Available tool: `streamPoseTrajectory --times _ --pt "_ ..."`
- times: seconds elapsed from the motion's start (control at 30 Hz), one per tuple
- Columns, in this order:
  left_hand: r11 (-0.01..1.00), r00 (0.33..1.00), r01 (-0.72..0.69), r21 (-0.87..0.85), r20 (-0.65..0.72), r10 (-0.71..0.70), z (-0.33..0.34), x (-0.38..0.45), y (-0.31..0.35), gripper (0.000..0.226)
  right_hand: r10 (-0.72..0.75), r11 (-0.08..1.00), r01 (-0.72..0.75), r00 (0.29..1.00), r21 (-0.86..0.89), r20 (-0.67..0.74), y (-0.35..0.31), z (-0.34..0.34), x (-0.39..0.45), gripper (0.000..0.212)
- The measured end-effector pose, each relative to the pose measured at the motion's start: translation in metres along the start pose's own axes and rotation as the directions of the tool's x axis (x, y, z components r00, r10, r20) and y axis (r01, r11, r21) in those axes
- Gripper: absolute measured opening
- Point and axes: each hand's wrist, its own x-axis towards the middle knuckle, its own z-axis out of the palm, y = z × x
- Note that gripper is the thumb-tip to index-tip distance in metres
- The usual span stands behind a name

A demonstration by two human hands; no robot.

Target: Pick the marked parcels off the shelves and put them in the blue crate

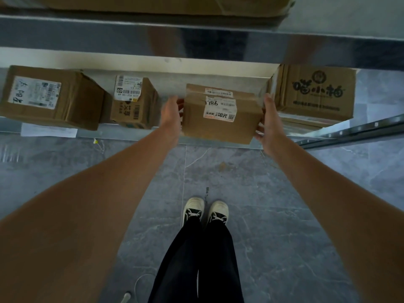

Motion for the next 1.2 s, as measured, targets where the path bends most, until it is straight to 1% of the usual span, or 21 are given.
streamPoseTrajectory --times 0.13,0.23,0.33,0.4,0.47,0.53,0.63,0.67,0.7,0.77,0.8,0.83,0.87,0.93,0.97,1.0,1.03,1.07,1.1,1.13,1.2 --pt "1.000 1.000 0.001 0.028 -0.004 -0.001 0.001 -0.001 0.002 0.029 -0.005 1.000 0.005 1.000 -0.014 -0.011 -0.002 0.001 0.003 0.062" --pt "0.998 1.000 -0.004 0.057 -0.008 0.005 0.002 -0.001 0.004 0.028 -0.009 1.000 0.009 1.000 -0.027 0.014 -0.008 0.002 0.004 0.062" --pt "0.993 0.999 -0.023 0.116 -0.029 0.027 0.005 0.008 0.004 0.024 -0.023 0.999 0.026 0.997 -0.042 0.071 -0.009 0.003 0.009 0.064" --pt "0.988 0.997 -0.033 0.149 -0.063 0.043 0.005 0.017 0.001 0.029 -0.039 0.998 0.044 0.991 -0.038 0.130 -0.006 0.007 0.013 0.063" --pt "0.976 0.996 -0.027 0.218 -0.074 0.044 0.004 0.023 -0.004 0.034 -0.058 0.989 0.082 0.980 -0.120 0.189 -0.001 0.014 0.019 0.065" --pt "0.973 0.998 -0.018 0.229 -0.056 0.031 0.002 0.028 -0.012 0.034 -0.052 0.972 0.101 0.973 -0.211 0.223 0.005 0.020 0.024 0.071" --pt "0.974 1.000 0.025 0.225 -0.023 -0.020 0.002 0.027 -0.017 0.031 0.041 0.955 0.036 0.967 -0.294 0.252 0.012 0.026 0.024 0.088" --pt "0.967 1.000 0.020 0.253 -0.008 -0.018 0.002 0.025 -0.017 0.033 0.064 0.950 0.017 0.966 -0.310 0.252 0.013 0.028 0.023 0.091" --pt "0.955 1.000 -0.011 0.297 -0.009 0.014 0.002 0.022 -0.015 0.038 0.046 0.950 0.029 0.971 -0.312 0.232 0.014 0.029 0.020 0.092" --pt "0.914 0.982 -0.117 0.389 -0.089 0.164 0.009 0.014 -0.011 0.045 -0.098 0.949 0.128 0.988 -0.287 0.118 0.011 0.028 0.013 0.087" --pt "0.891 0.958 -0.176 0.418 -0.134 0.252 0.016 0.006 -0.008 0.048 -0.198 0.938 0.199 0.980 -0.284 0.030 0.007 0.023 0.008 0.080" --pt "0.870 0.930 -0.234 0.434 -0.160 0.330 0.027 -0.004 -0.005 0.051 -0.311 0.912 0.281 0.949 -0.299 -0.056 0.002 0.015 0.003 0.071" --pt "0.843 0.901 -0.299 0.448 -0.158 0.403 0.040 -0.015 -0.003 0.054 -0.436 0.862 0.375 0.891 -0.340 -0.122 -0.003 0.004 -0.001 0.062" --pt "0.746 0.842 -0.443 0.497 -0.055 0.537 0.072 -0.036 -0.002 0.058 -0.659 0.711 0.527 0.730 -0.465 -0.182 -0.011 -0.025 -0.006 0.054" --pt "0.692 0.809 -0.515 0.505 0.021 0.587 0.090 -0.044 -0.004 0.058 -0.721 0.648 0.550 0.666 -0.526 -0.191 -0.015 -0.042 -0.004 0.054" --pt "0.654 0.782 -0.573 0.495 0.090 0.617 0.110 -0.050 -0.007 0.059 -0.754 0.606 0.545 0.625 -0.579 -0.200 -0.018 -0.060 0.001 0.056" --pt "0.639 0.769 -0.605 0.475 0.141 0.624 0.130 -0.055 -0.011 0.059 -0.765 0.588 0.522 0.608 -0.618 -0.214 -0.019 -0.078 0.010 0.059" --pt "0.646 0.771 -0.616 0.451 0.175 0.613 0.149 -0.060 -0.015 0.059 -0.757 0.593 0.490 0.610 -0.639 -0.235 -0.021 -0.098 0.019 0.061" --pt "0.680 0.793 -0.600 0.423 0.196 0.578 0.168 -0.063 -0.021 0.060 -0.737 0.611 0.456 0.627 -0.646 -0.254 -0.022 -0.119 0.029 0.063" --pt "0.739 0.834 -0.551 0.389 0.211 0.511 0.185 -0.066 -0.027 0.060 -0.711 0.631 0.428 0.652 -0.647 -0.263 -0.022 -0.139 0.037 0.064" --pt "0.871 0.917 -0.384 0.306 0.239 0.320 0.214 -0.064 -0.033 0.058 -0.650 0.667 0.395 0.723 -0.632 -0.235 -0.025 -0.174 0.051 0.068"
